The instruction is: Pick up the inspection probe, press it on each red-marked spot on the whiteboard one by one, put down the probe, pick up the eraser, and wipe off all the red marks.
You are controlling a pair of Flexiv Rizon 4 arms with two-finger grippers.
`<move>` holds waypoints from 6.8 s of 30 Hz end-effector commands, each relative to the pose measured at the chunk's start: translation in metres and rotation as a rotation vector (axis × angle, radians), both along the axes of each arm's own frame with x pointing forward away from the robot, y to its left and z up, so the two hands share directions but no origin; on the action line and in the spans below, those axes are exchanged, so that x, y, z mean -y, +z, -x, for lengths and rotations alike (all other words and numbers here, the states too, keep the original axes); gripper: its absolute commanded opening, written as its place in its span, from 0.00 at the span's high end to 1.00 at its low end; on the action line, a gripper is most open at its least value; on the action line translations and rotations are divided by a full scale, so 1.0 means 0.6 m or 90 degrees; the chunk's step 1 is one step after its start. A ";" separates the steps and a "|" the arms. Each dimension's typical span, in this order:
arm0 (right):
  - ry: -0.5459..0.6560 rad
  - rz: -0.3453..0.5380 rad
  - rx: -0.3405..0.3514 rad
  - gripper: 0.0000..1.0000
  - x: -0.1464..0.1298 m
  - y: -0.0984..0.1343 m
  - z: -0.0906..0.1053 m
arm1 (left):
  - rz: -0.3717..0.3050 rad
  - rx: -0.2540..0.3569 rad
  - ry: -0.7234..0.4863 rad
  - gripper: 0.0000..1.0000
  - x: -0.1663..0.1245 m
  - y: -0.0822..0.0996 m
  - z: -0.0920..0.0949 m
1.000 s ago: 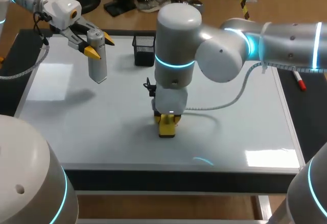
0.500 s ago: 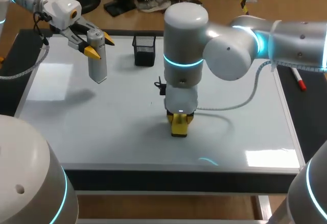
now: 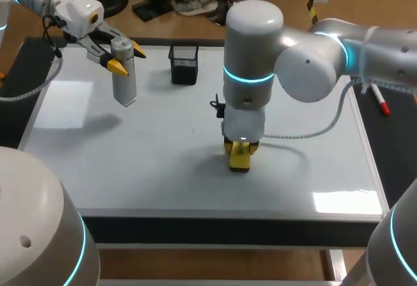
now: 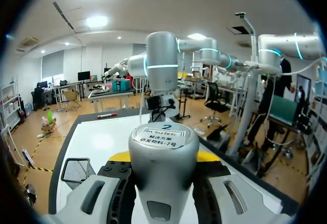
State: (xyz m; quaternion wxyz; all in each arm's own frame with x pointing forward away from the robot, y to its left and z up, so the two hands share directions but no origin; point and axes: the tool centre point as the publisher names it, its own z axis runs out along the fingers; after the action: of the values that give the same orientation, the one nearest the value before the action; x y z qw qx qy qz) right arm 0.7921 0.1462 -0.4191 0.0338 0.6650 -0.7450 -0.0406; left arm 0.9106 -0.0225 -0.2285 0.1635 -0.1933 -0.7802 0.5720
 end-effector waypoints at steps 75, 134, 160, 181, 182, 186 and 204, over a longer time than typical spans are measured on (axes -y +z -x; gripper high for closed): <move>0.086 0.025 -0.023 1.00 0.017 0.029 -0.401 | -0.002 0.001 0.001 1.00 0.001 0.003 0.001; 0.013 0.033 0.017 0.00 0.006 0.004 -0.459 | -0.002 0.001 0.001 1.00 0.001 0.003 0.001; -0.341 -0.065 -0.014 0.00 0.078 0.070 -0.424 | -0.002 0.001 0.001 1.00 0.001 0.003 0.001; -0.660 -0.111 -0.032 0.00 0.118 0.164 -0.402 | -0.002 0.001 0.001 1.00 0.001 0.003 0.001; -0.668 -0.116 -0.030 0.00 0.120 0.169 -0.400 | -0.002 0.001 0.001 1.00 0.001 0.003 0.001; -0.697 -0.144 -0.037 0.00 0.131 0.186 -0.398 | -0.002 0.001 0.001 1.00 0.001 0.003 0.001; -0.773 -0.167 -0.030 0.00 0.152 0.272 -0.412 | -0.002 0.001 0.001 1.00 0.001 0.003 0.001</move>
State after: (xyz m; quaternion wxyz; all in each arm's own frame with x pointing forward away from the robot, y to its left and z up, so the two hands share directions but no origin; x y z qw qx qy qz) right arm 1.0394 0.0556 -0.2632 -0.0626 0.1205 -0.9769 -0.1651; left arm 0.9104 -0.0225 -0.2284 0.1632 -0.1932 -0.7804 0.5719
